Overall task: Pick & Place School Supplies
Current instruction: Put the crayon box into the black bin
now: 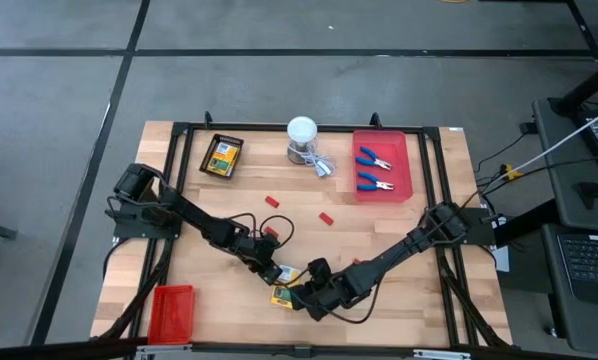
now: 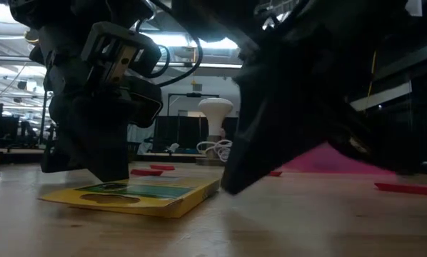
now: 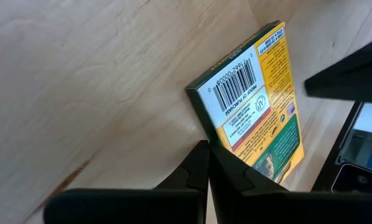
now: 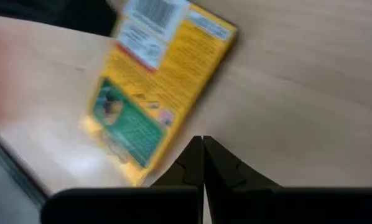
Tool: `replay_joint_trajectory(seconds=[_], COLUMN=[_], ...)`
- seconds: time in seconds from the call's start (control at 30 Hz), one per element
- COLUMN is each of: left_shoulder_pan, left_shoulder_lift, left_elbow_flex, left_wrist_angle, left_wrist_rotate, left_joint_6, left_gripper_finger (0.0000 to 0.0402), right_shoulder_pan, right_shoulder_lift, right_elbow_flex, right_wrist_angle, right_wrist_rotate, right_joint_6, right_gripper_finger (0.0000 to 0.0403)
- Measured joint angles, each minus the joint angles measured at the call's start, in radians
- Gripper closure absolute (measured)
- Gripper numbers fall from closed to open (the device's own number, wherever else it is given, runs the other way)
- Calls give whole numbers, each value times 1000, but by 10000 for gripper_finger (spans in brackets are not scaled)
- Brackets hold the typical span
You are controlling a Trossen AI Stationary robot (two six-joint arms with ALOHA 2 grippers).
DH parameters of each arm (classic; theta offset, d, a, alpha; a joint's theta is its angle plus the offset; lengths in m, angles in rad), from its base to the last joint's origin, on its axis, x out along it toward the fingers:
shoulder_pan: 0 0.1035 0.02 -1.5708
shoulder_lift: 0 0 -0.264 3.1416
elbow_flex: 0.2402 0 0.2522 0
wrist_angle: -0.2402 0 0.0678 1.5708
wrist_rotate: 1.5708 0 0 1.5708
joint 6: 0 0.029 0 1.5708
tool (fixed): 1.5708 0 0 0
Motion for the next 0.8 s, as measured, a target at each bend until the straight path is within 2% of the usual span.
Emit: replay_joint_trajectory(seconds=[0.47, 0.73, 0.8], left_shoulder_pan=[0, -7, -5], left_shoulder_lift=[4, -35, -56], left_elbow_flex=[-4, 34, 66], left_wrist_angle=[59, 162, 235], left_wrist_rotate=[9, 90, 20], left_joint_6=[-14, 23, 62], left_gripper_finger=[400, 399, 399], right_shoulder_pan=[-31, -30, -30], right_shoulder_lift=[34, 36, 39], right_elbow_flex=[2, 1, 1], right_wrist_angle=[28, 26, 42], right_wrist_rotate=[-11, 5, 13], right_joint_6=[-37, -43, -44], right_gripper_finger=[403, 403, 403])
